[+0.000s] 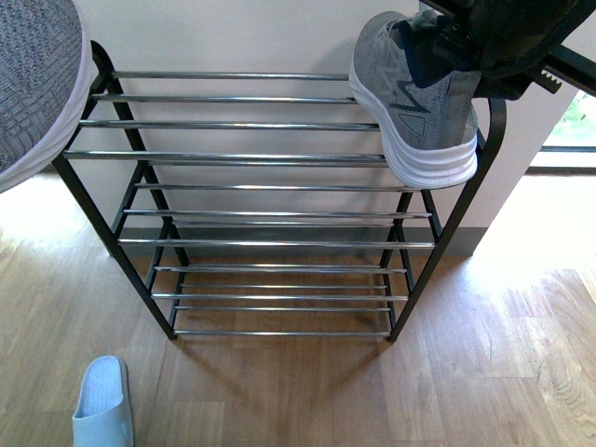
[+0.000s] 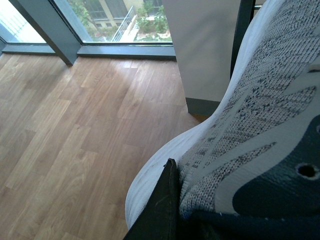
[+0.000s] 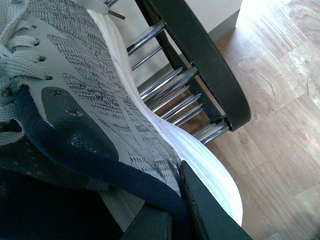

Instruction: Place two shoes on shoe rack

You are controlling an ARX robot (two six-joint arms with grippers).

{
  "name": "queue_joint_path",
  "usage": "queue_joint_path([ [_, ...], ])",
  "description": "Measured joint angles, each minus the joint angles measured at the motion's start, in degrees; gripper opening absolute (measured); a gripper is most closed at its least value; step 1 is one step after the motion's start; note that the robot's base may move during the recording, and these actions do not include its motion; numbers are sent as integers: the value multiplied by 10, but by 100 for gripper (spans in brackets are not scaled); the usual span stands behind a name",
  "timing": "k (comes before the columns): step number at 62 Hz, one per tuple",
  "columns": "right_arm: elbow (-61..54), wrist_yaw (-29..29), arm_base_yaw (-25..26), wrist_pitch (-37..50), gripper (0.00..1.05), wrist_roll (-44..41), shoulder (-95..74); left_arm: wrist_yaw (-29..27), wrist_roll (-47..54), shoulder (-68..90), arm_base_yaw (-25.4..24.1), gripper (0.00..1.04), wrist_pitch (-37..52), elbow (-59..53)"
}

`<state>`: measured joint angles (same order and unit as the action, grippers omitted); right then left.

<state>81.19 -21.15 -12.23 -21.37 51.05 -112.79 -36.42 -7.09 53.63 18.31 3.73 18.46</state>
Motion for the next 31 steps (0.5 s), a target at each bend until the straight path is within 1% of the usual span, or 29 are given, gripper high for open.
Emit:
queue_joint_path([
  [7, -4, -1, 0, 3, 2, -5, 0, 0, 0, 0, 0, 2, 0, 0],
  [16, -10, -9, 4, 22, 27, -6, 0, 0, 0, 0, 0, 2, 0, 0],
  [20, -14, -9, 6, 28, 36, -6, 4, 0, 0, 0, 0, 2, 0, 0],
  [24, -25, -8, 7, 38, 46, -8, 10, 0, 0, 0, 0, 2, 0, 0],
  [26, -36, -10, 7, 43, 53, -9, 18, 0, 0, 0, 0, 2, 0, 0],
  [28, -41, -9, 7, 46, 57, -10, 21, 0, 0, 0, 0, 2, 0, 0],
  [30, -51, -10, 7, 52, 64, -13, 31, 0, 0, 0, 0, 2, 0, 0],
  [31, -54, -10, 7, 54, 65, -14, 34, 0, 0, 0, 0, 2, 0, 0],
])
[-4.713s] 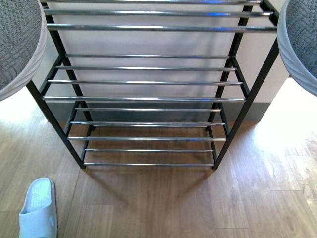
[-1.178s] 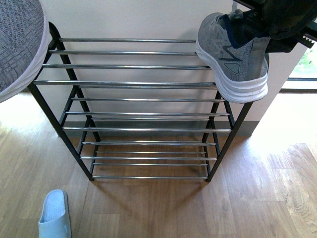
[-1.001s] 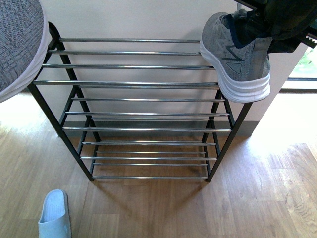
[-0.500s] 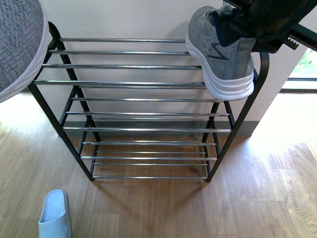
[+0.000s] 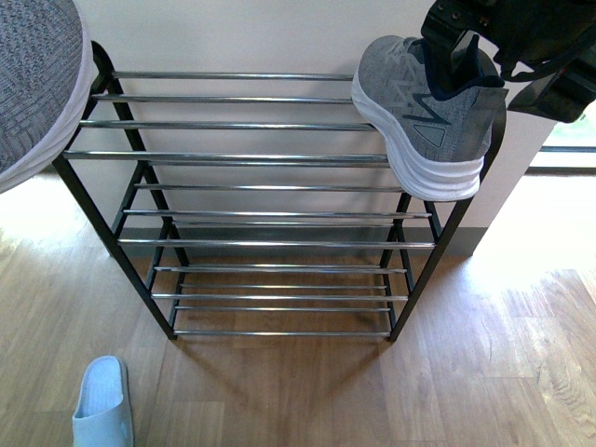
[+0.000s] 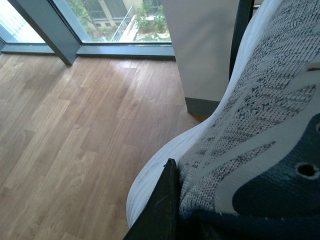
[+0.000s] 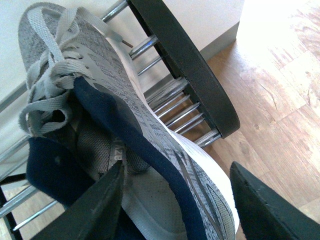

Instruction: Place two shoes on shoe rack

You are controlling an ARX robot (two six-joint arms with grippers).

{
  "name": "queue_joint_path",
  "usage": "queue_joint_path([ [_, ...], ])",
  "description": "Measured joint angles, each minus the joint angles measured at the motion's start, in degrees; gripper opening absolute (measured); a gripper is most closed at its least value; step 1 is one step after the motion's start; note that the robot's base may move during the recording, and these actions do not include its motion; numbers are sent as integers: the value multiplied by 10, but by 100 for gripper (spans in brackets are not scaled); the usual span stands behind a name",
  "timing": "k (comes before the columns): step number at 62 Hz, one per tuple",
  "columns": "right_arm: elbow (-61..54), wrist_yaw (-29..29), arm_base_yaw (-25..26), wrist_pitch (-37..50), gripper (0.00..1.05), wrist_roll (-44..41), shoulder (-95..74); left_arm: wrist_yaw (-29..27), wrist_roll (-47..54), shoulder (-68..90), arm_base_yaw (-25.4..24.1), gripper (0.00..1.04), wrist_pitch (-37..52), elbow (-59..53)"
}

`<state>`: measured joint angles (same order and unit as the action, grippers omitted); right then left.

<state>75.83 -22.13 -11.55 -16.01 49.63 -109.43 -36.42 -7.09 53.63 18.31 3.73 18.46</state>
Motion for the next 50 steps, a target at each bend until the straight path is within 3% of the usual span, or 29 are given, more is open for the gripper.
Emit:
queue_joint_path([
  [9, -45, 11, 2, 29, 97, -15, 74, 0, 0, 0, 0, 2, 0, 0],
  [27, -142, 107, 1, 97, 95, -87, 213, 0, 0, 0, 0, 2, 0, 0],
  [35, -133, 204, 34, 169, 95, -148, 212, 1, 0, 0, 1, 2, 0, 0],
  [50, -291, 316, 108, 297, 95, -266, 364, 0, 0, 0, 1, 2, 0, 0],
])
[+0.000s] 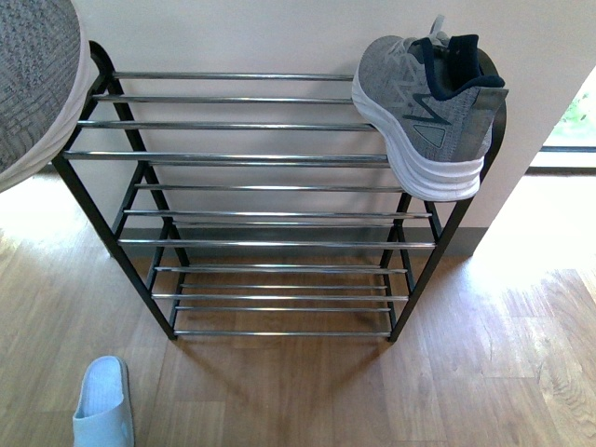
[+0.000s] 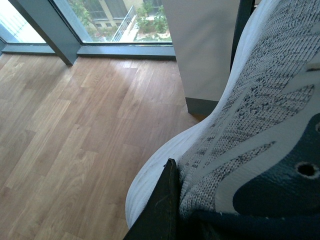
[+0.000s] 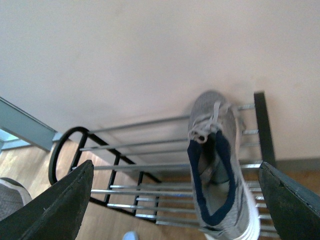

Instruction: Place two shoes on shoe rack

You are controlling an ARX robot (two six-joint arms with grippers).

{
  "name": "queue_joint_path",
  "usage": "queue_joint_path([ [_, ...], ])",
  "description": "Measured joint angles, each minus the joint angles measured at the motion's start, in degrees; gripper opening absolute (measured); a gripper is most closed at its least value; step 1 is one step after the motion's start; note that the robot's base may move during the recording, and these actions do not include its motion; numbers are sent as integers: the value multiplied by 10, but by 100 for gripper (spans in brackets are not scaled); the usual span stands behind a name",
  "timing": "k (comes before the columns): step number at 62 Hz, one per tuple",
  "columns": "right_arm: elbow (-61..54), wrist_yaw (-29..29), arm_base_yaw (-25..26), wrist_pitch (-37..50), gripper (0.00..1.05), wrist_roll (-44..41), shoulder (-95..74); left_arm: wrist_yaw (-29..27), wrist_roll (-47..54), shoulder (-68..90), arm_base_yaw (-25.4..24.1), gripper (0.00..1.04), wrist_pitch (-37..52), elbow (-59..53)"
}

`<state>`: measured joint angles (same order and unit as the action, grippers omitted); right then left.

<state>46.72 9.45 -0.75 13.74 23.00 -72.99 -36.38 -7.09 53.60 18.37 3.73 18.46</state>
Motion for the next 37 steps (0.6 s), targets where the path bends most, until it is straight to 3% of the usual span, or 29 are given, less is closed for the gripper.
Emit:
queue_joint_path([
  [13, -141, 90, 103, 103, 95, -44, 117, 0, 0, 0, 0, 2, 0, 0],
  [24, -174, 93, 130, 118, 95, -44, 120, 0, 0, 0, 0, 2, 0, 0],
  [31, -213, 12, 112, 199, 79, -131, 137, 0, 0, 0, 0, 2, 0, 0],
  [37, -251, -6, 100, 215, 65, -181, 164, -1, 0, 0, 0, 2, 0, 0],
])
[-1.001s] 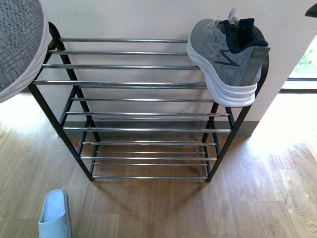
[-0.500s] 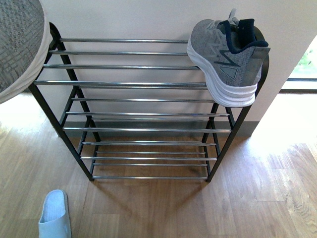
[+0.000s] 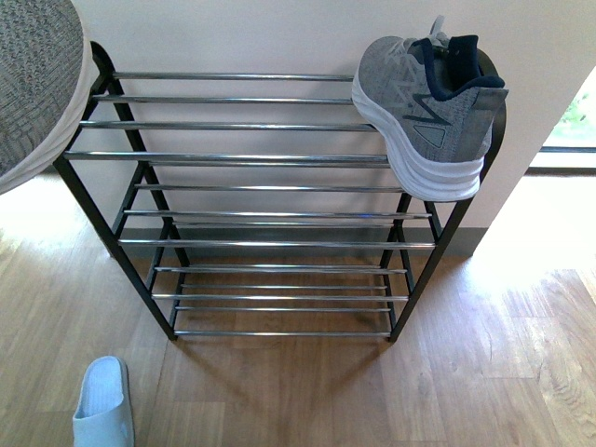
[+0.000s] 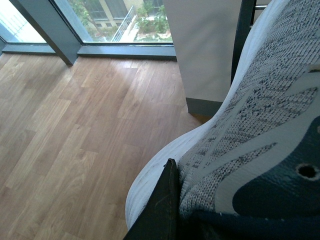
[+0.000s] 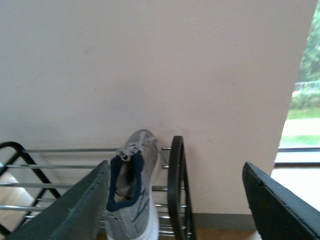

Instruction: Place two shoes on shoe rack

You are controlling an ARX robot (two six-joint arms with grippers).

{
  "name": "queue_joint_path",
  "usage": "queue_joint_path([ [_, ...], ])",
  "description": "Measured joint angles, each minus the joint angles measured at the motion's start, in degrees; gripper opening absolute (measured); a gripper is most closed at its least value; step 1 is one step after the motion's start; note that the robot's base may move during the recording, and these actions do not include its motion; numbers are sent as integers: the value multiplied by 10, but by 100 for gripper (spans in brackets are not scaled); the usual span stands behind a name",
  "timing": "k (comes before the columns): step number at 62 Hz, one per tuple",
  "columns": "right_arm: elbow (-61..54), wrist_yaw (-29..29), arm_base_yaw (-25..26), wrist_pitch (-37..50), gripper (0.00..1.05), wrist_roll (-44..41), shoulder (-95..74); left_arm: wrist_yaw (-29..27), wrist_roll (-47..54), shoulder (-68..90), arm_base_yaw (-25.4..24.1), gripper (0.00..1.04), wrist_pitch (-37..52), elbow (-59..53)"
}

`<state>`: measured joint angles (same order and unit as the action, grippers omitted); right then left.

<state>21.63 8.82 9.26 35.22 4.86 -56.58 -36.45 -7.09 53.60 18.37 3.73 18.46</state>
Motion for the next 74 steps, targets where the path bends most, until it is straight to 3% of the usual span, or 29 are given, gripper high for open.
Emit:
queue_joint_path([
  [24, -114, -39, -42, 3, 1, -43, 104, 1, 0, 0, 0, 2, 0, 0],
  [29, -130, -81, -71, -5, 2, -45, 128, 1, 0, 0, 0, 2, 0, 0],
  [35, -145, -82, -89, -16, 2, -46, 154, 0, 0, 0, 0, 2, 0, 0],
  [74, -205, -88, -90, -102, 2, -46, 312, 0, 0, 0, 0, 2, 0, 0],
])
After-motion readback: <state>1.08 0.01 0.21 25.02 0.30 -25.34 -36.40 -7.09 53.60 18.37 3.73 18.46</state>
